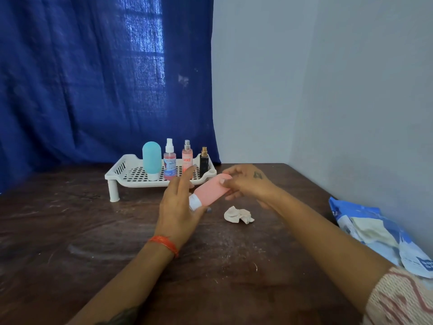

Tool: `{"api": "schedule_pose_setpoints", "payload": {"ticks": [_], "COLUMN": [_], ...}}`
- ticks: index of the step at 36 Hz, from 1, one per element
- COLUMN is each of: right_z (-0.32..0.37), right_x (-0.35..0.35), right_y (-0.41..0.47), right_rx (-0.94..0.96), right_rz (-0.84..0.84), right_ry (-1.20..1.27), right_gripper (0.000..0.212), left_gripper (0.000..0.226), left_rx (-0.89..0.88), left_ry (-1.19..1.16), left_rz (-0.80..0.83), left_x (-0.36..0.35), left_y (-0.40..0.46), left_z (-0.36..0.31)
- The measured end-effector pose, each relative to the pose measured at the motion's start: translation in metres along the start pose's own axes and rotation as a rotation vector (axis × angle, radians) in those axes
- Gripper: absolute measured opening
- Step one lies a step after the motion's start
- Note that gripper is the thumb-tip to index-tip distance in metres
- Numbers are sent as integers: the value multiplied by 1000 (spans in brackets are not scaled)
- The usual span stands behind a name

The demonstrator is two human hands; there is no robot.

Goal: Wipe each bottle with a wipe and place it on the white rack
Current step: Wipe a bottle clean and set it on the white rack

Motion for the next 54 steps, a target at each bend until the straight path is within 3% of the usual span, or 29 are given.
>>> {"api": "schedule_pose_setpoints", "payload": {"ticks": [7, 20, 28, 43, 54], "right_z": [19, 61, 121, 234, 215], "right_x": [0, -18, -21, -54, -134], "right_y": [14, 46, 67, 129, 178], "right_rx": [27, 259, 412, 549, 574], "right_rz": [88, 268, 325, 366, 426], "right_ry": [5, -354, -636, -527, -624], "right_gripper": [25, 32, 40, 32, 37], "left_gripper": [96, 97, 94, 90, 92], "left_rx": [61, 334, 472, 592, 702], "left_ry": [-49, -197, -195, -64, -98], "left_rz": [3, -11, -47, -65, 9], "left_x": [-1, 4, 44, 132, 150], "left_y": [1, -4, 21, 92, 92], "left_z": [12, 36, 32, 73, 136]}}
Point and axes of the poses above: each hand's wrist, its own y-axis towards the middle knuckle, its own x-axis out of the back of the hand, z = x × y, the point moved 5 cm from there along y, towards the middle knuckle, and after that the axes turned 11 degrees about -y, right-handed, at the moved point
